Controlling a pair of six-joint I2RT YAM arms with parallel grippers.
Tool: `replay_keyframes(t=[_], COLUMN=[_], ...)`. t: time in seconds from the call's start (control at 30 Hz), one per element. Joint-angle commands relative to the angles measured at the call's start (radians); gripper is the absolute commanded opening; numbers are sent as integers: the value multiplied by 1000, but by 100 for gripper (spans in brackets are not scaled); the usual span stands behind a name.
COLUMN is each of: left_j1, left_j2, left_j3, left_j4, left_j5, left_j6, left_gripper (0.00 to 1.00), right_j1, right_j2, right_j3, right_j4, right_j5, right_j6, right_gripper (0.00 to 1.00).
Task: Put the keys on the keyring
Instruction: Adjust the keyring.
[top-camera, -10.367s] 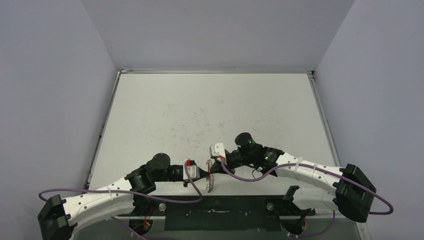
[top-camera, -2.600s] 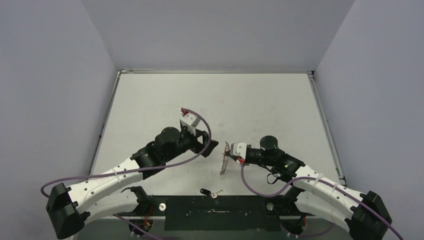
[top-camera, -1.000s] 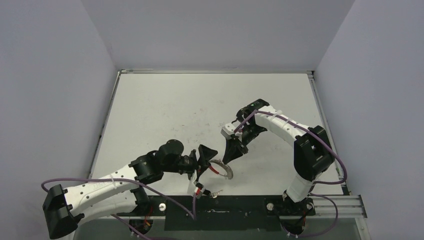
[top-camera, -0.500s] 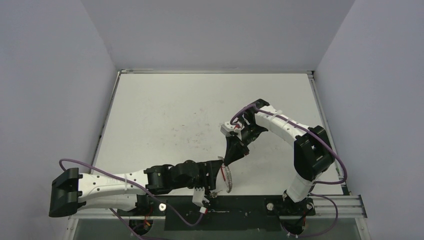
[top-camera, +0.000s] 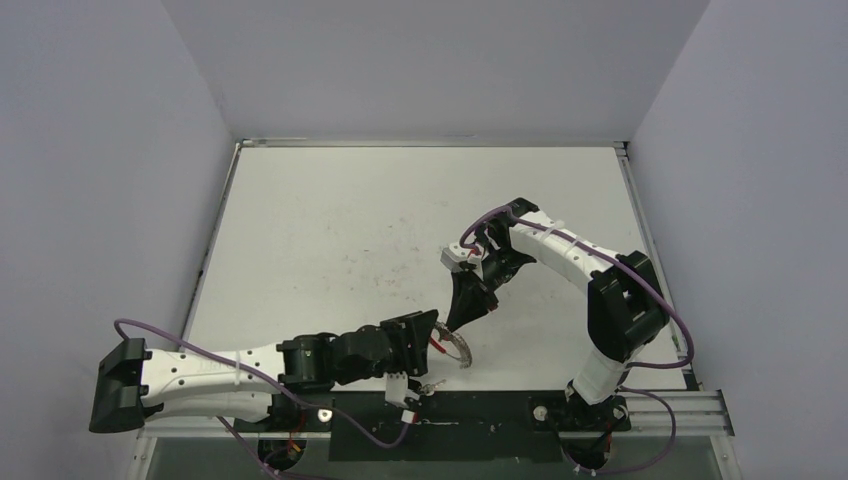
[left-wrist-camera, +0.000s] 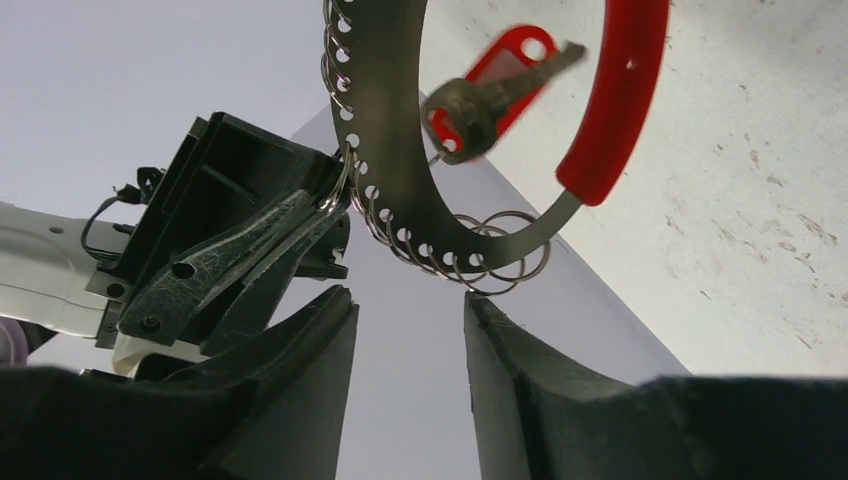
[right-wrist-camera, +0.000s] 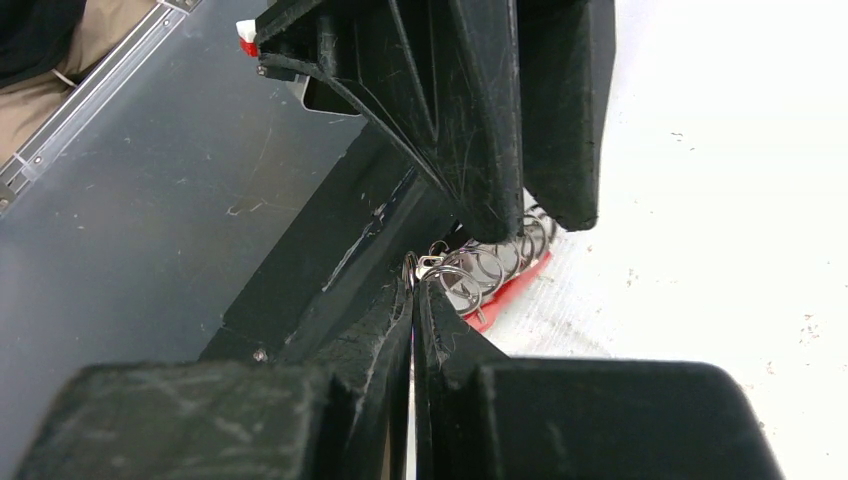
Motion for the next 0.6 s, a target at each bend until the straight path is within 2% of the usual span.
replay_keyframes(t=[0.0, 0.23, 0.4, 0.57], left_j1=[-42, -116, -139, -142], left_j2=[-9, 0, -13, 11], left_j3=[44, 68, 73, 75], left_j4=[6, -4, -40, -47], left_j5=[-34, -109, -99, -85], left_j6=[29, 40, 49, 68], left_gripper=[40, 41, 48, 49], right_j1=[1, 0, -1, -1], right_j2=[4, 15, 25, 27], right_j3=[17, 25, 30, 24], right_j4=[-151, -151, -151, -152], right_j5=[-80, -80, -80, -80], right_j6=[-5, -2, 3, 2], right_gripper=[0, 0, 0, 0])
